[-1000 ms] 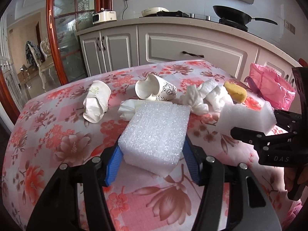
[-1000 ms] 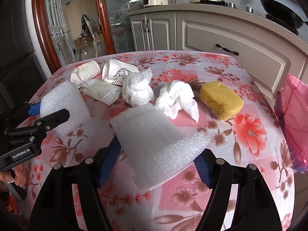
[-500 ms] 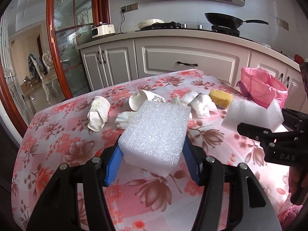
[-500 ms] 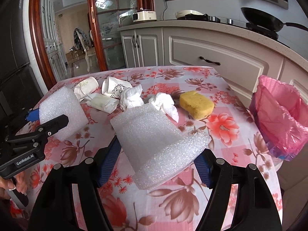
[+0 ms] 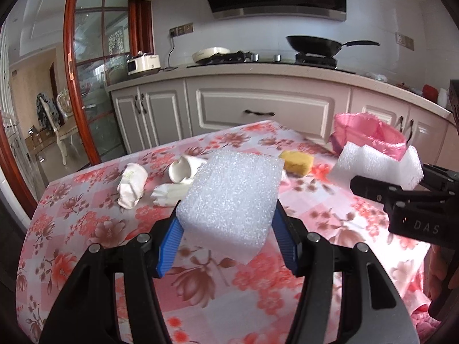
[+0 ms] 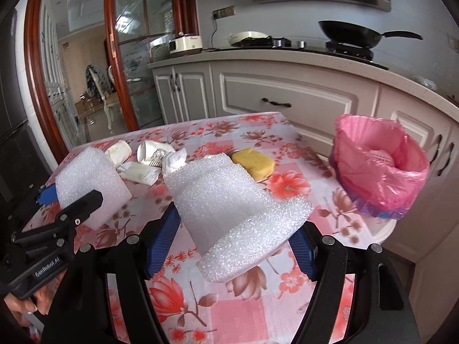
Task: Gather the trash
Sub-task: 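Carry the foam block and foam sleeve over the pink bin and open both tools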
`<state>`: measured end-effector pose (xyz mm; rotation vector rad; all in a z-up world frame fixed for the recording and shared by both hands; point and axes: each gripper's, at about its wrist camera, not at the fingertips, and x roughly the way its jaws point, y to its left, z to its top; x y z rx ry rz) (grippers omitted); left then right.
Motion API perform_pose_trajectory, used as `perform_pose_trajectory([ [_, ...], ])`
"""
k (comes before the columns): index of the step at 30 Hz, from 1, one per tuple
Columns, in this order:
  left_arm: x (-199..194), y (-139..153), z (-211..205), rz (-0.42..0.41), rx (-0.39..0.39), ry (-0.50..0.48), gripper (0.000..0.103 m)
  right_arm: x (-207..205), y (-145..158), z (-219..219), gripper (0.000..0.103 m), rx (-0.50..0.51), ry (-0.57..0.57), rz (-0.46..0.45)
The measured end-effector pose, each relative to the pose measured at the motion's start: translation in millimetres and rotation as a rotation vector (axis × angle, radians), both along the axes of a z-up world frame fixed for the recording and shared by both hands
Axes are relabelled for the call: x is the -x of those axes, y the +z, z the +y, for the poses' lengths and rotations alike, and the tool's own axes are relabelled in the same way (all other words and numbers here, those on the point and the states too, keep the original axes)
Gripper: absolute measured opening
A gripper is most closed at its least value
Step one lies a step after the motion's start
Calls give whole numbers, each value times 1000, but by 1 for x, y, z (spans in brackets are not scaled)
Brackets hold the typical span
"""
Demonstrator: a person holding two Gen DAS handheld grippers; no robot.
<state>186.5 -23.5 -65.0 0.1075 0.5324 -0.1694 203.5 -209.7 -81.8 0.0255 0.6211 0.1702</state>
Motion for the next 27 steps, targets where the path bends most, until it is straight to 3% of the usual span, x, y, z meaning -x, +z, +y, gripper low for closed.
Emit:
perform_pose_trajectory([
  [13, 4, 13, -28, -6, 52, -64, 57, 21, 17, -32, 69, 22, -142, -42],
  [27, -5, 11, -51, 3, 48, -121, 57, 25, 13, -60, 69, 31, -222, -29],
])
